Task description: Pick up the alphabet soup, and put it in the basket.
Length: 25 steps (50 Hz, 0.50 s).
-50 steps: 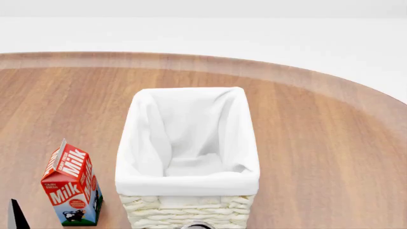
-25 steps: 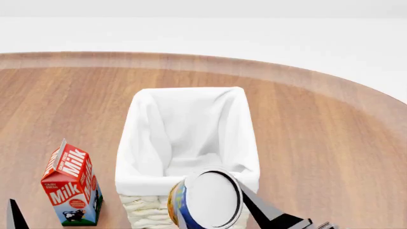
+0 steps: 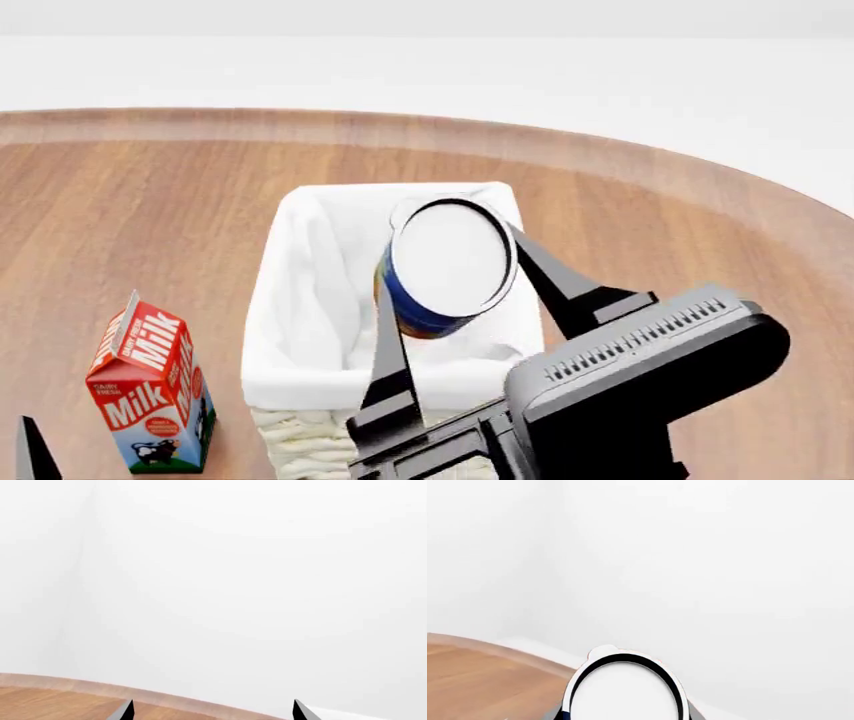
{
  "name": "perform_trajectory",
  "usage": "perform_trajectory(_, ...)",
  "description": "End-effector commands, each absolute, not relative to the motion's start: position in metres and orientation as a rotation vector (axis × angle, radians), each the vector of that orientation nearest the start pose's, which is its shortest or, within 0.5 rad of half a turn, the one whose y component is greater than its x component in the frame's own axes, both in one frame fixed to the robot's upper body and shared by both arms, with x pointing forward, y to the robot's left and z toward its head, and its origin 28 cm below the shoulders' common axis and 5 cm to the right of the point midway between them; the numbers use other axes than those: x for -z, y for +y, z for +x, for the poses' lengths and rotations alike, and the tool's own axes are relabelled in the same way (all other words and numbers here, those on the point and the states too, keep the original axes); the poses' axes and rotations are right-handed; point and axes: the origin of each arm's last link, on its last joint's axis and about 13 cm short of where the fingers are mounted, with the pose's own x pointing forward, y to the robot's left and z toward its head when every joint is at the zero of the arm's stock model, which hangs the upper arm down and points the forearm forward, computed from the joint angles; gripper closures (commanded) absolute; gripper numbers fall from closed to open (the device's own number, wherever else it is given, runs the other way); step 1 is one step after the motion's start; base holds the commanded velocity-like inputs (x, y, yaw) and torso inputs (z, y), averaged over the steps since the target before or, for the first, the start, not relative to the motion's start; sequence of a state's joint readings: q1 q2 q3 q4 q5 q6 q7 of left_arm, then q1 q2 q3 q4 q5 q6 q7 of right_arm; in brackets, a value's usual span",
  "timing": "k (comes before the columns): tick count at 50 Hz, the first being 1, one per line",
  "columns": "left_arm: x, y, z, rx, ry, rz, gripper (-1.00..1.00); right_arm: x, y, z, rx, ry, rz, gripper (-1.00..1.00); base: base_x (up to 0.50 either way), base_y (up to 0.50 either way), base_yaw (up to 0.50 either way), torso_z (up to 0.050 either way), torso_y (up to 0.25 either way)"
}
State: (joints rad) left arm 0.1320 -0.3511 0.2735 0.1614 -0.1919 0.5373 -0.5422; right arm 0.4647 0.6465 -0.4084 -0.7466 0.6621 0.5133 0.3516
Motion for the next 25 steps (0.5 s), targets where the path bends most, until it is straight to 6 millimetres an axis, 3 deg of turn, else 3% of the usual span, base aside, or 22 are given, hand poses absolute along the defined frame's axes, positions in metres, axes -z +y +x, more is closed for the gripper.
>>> perform_trajectory(1,-0.051,0.222,0.176,-0.193,-0.465,-0.099,-1.0,-0.233,-0.089,0.239,-0.349,-0.331,-0.278,1.0,0.0,0.0,0.0,0.0,0.01)
perform_trajectory(15,-0.053,0.223,0.175,-0.199,-0.473,-0.1,-1.0,-0.264,-0.072,0.291,-0.271,-0.211,-0.368,1.0,0.0,0.0,0.0,0.001,0.0)
perform_trajectory(25,-0.053,0.223,0.174,-0.199,-0.478,-0.098,-1.0,-0.284,-0.064,0.323,-0.254,-0.137,-0.339,1.0,0.0,0.0,0.0,0.0,0.001)
